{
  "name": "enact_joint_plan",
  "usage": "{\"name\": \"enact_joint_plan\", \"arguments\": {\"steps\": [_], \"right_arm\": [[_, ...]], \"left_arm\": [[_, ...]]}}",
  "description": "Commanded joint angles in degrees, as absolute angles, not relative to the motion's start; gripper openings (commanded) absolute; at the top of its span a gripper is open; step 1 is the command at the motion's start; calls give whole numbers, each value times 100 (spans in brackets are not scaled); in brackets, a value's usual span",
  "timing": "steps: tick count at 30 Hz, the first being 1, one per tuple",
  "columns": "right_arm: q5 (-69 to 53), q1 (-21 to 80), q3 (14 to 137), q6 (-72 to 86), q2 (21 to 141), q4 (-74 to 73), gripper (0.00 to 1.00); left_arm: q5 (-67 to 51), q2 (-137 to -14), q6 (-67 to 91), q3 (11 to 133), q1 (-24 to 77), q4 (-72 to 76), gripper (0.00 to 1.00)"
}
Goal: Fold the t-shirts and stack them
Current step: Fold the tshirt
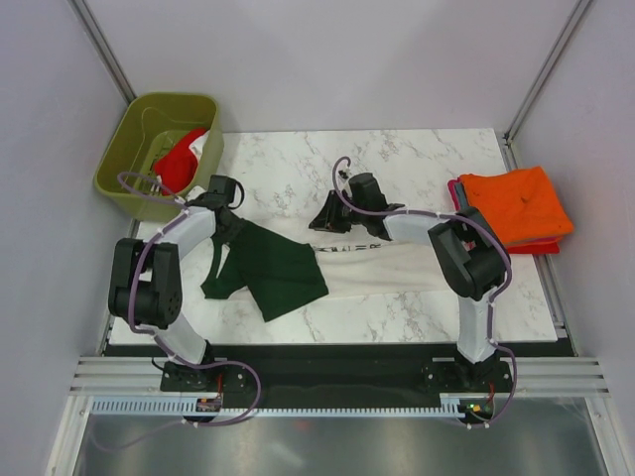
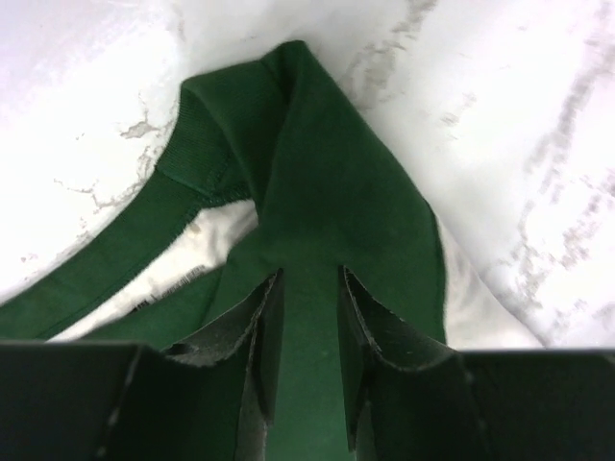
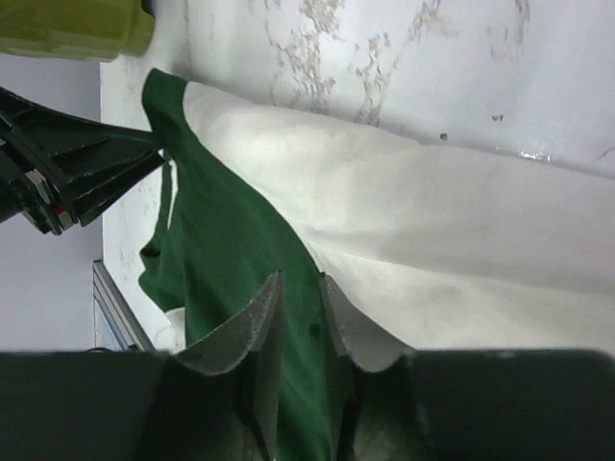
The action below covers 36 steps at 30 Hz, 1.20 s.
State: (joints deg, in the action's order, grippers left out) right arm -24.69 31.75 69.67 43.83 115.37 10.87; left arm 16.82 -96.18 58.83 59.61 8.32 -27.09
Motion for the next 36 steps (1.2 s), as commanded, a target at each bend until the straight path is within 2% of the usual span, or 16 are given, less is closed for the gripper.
{"name": "enact_joint_plan", "arguments": {"steps": [1, 2, 5, 11, 18, 25, 30, 36], "right_arm": [[-2276, 3155, 7075, 4017, 11223, 958, 27], [-2372, 3138, 7136, 4060, 11285, 941, 20], [-2540, 3120, 7391, 4209, 11566, 940, 10], [-2786, 3059, 7874, 4456, 12242, 1063, 3], [-2637, 2804, 8121, 4816, 12989, 1301, 3], [-2505, 2637, 7989, 4694, 12938, 1195, 4], [-2426, 2602, 7866, 4439, 12341, 1125, 6], [-2242, 2593, 7735, 3842, 11436, 634, 8]], "left_arm": [[1916, -9045, 5370, 6257, 1150, -2769, 35], [1925, -9000, 5344, 6301, 1238, -2769, 35], [1881, -8965, 5221, 6546, 1581, -2742, 36], [1442, -9797, 5361, 7057, 1687, -2681, 34], [1319, -10984, 5685, 7453, 1389, -2619, 33], [1564, -11347, 5819, 7461, 1064, -2628, 31], [1748, -11163, 5442, 7628, 1090, -2628, 31], [2267, -10074, 5028, 7392, 1195, -2628, 31]]}}
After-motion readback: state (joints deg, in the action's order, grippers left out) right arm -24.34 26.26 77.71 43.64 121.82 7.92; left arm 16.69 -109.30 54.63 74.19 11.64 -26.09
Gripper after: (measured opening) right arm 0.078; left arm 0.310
